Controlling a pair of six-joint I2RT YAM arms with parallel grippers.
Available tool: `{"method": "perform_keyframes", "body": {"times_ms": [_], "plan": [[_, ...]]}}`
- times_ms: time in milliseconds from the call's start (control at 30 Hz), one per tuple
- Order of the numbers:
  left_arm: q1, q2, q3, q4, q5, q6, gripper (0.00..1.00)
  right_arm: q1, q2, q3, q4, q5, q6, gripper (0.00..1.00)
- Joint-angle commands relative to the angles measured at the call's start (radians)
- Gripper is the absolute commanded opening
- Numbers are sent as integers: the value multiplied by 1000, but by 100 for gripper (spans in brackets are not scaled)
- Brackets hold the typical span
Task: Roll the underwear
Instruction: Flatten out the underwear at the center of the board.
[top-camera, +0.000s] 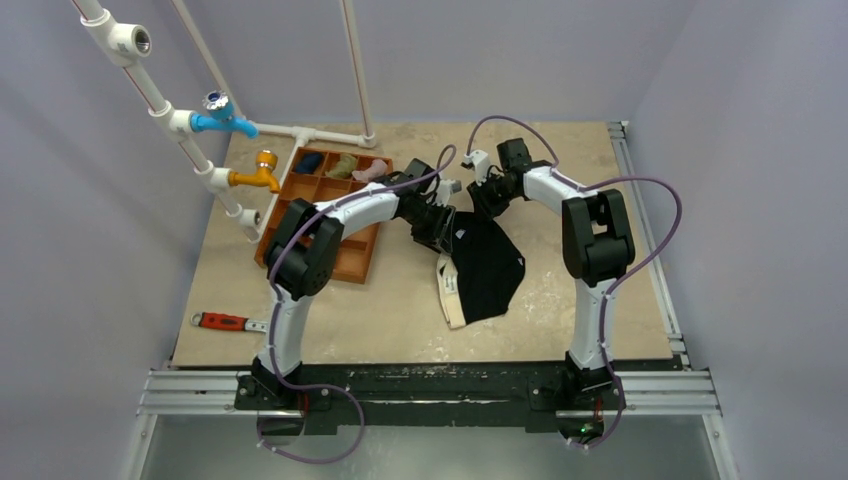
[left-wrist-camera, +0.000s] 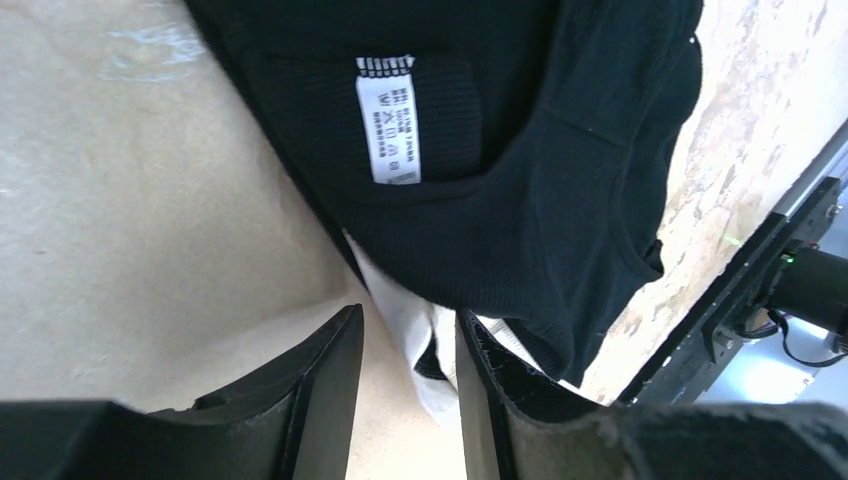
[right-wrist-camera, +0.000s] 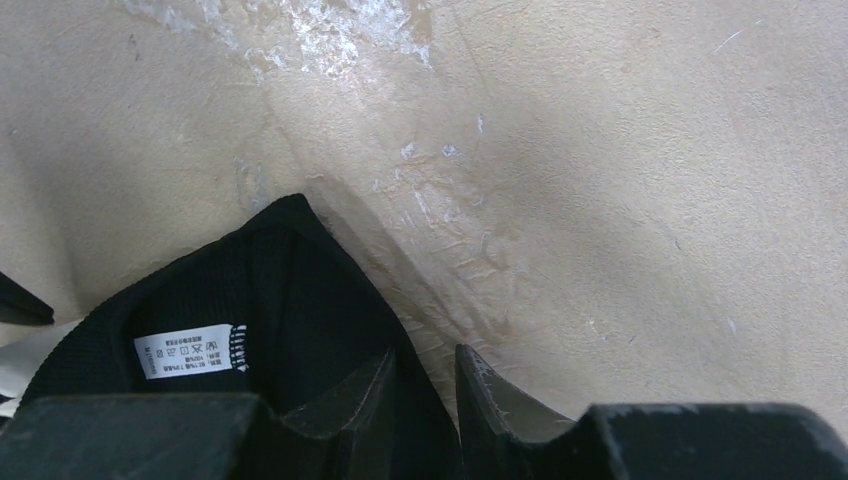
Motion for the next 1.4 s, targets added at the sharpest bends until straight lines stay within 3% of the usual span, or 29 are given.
{"method": "perform_keyframes", "body": {"times_ms": [0,167,367,633,867,1167,1367], "plan": [[-8,17,40,38,57,-46,37,6,-47,-10,-2,-30,11,26],[-12,22,35,46,42,-42,30,5,-49,-16,3,-38,12,25],[-10,6,18,47,23,-24,0,5,-65,-45,15,-5,10,19],[33,-138,-87,51,-24,47,0,-58,-98,-74,21,48,4,0],[74,-306,-265,134,-70,24,0,-123,-121,-99,18,26,-6,0],[77,-304,-327,183,-162,-20,0,-144,-128,-128,27,28,-7,0],[75,-248,-243,133,-187,-14,29,-143,-126,-125,11,0,-12,21]]}}
